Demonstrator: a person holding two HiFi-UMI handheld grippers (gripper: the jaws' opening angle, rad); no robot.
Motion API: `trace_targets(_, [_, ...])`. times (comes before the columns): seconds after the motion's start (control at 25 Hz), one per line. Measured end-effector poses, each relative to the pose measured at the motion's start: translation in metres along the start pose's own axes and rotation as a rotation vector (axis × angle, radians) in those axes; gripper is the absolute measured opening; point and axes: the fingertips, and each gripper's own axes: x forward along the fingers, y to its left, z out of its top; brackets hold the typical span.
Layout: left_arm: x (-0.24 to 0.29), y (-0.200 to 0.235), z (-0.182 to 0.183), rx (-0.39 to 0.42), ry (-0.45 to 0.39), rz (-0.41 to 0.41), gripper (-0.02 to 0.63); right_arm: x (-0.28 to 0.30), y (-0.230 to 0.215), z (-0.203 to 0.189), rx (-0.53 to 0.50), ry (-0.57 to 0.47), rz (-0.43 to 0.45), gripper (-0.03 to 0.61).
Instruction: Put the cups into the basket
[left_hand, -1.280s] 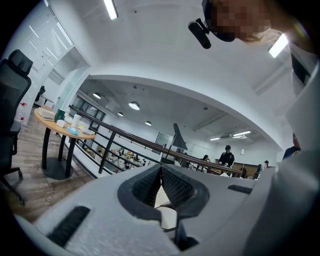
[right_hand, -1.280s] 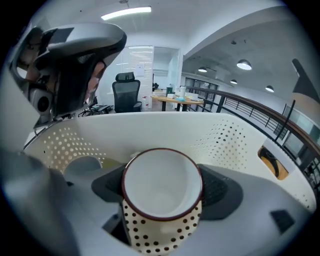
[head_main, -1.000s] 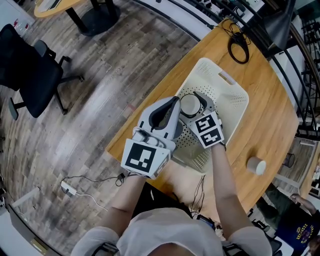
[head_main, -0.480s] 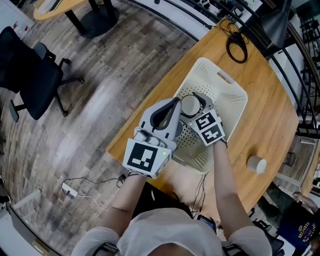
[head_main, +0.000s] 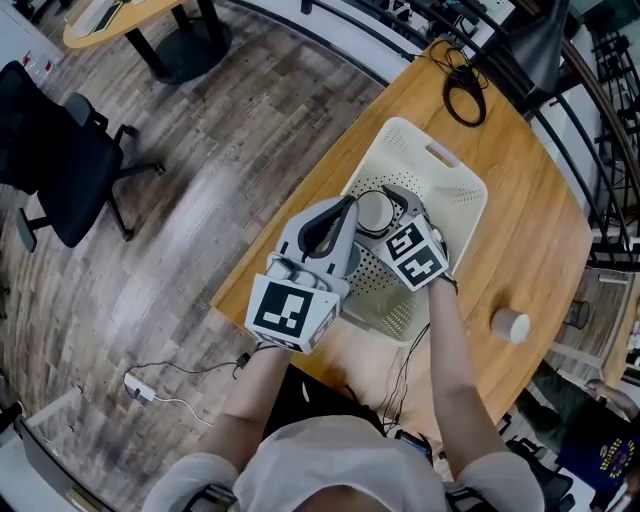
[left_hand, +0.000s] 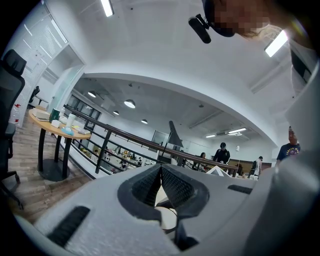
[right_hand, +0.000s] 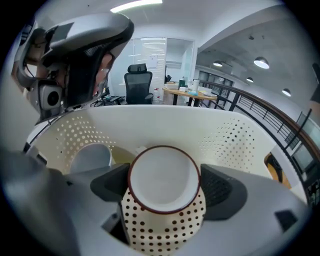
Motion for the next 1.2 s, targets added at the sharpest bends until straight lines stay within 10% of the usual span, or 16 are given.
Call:
trace_targets(0.68, [-0.006, -0.012, 0.000, 0.008, 0.014, -0.014, 0.009, -0.060, -0.007, 0.013, 0.066, -0.069, -0.158, 0.412])
trace_targets(0.84, [-0.007, -0.016, 0.001, 0.015, 0.021, -0.015, 0.009, -0.097, -0.027, 0.033, 0.182, -0.264, -0.358, 0.016])
trace_targets(1.2, [-0.016, -0.035, 0.004, 0.031, 0.025, -0.027, 0.009, -0.168, -0.013, 0.054, 0.408, -0.621, -0.500, 0.011])
